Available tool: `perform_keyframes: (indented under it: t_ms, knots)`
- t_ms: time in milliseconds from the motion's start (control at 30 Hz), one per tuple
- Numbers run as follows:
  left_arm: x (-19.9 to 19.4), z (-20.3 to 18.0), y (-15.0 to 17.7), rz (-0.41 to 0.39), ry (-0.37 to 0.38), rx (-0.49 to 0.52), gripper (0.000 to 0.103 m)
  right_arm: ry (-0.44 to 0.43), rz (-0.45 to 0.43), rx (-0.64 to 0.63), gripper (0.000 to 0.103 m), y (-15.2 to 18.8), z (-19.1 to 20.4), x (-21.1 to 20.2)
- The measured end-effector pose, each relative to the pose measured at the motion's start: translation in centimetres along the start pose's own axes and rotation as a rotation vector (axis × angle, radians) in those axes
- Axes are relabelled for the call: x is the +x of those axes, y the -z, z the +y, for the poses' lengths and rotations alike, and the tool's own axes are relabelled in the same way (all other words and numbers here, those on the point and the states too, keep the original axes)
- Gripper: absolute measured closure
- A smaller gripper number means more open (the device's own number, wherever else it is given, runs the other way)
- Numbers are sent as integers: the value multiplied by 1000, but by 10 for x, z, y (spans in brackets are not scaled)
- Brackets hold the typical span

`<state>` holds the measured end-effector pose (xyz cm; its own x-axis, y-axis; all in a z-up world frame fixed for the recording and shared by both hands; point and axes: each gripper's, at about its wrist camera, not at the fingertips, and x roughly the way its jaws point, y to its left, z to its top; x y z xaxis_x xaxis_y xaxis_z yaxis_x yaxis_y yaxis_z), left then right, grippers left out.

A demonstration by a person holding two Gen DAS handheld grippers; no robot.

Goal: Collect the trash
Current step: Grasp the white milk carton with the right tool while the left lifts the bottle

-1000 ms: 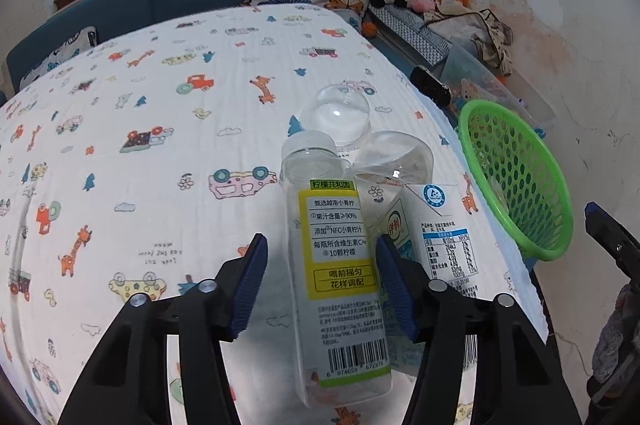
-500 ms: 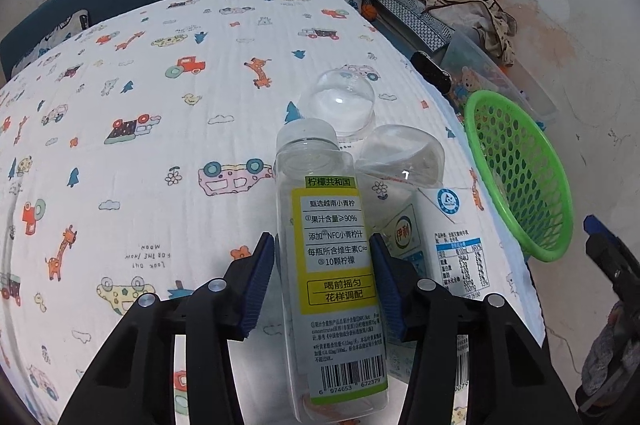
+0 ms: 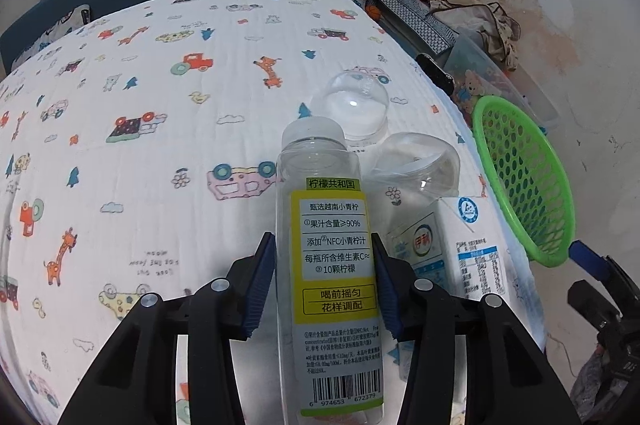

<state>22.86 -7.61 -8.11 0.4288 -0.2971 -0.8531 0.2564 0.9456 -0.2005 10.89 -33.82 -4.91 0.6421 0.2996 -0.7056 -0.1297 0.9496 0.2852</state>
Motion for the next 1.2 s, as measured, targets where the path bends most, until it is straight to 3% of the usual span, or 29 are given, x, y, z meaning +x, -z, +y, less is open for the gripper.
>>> perform_keyframes:
  t_ms: [500, 767, 900, 1067, 1133, 1200]
  knots:
    - [-25, 42, 21, -12, -25, -18, 58, -105, 140, -17, 23, -20, 61, 47]
    - [-28, 49, 25, -18, -16, -13, 58, -29, 222, -25, 28, -35, 85, 79]
    - [-29, 49, 25, -20, -12, -9, 58, 27, 271, -35, 36, -35, 90, 96]
    - [-31, 49, 26, -22, -11, -6, 58, 33, 316, -10, 49, -34, 86, 109]
    - [-32, 47, 25, -25, -5, -3, 58, 35, 315, -11, 61, -34, 84, 107]
    - [-33, 46, 26, -29, -1, 0, 58, 23, 313, -3, 61, -32, 80, 103]
